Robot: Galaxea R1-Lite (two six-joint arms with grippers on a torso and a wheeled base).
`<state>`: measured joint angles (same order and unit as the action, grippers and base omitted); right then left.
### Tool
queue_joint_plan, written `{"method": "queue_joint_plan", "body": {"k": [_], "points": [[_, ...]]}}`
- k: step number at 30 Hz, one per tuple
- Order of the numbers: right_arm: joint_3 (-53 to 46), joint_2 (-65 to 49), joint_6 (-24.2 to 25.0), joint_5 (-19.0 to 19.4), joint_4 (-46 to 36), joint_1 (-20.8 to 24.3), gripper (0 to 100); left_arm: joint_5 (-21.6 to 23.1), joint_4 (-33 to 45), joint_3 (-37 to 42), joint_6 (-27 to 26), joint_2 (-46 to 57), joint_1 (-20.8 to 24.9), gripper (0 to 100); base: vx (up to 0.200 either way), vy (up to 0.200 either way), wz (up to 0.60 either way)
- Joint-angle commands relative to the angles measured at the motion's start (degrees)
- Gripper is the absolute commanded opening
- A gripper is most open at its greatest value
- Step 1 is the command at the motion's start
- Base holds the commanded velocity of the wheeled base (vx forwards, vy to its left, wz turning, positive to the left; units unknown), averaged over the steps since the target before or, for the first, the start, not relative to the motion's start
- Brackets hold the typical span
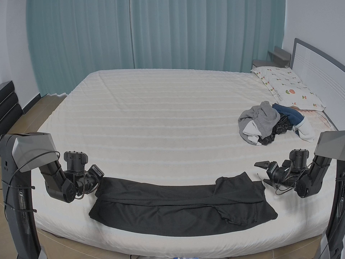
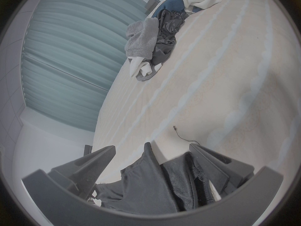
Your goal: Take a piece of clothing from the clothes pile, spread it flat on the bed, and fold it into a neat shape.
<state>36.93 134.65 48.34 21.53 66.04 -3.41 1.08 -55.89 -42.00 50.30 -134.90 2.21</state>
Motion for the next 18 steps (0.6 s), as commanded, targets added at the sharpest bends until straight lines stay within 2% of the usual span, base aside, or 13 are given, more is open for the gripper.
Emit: {"method": "queue_joint_plan", "body": {"k": [1, 18], "points": [[-0.8, -0.6, -0.1, -0.1, -0.3, -0.1, 100, 0.1, 0.0, 0.0, 0.0, -0.2, 0.0, 0, 0.0, 0.0, 0.0], [-6.3, -3.1, -2.4, 0.0, -0.3, 1.4, 100, 0.1, 0.0, -0.2, 0.0, -0.2, 0.0, 0, 0.0, 0.0, 0.0]]}}
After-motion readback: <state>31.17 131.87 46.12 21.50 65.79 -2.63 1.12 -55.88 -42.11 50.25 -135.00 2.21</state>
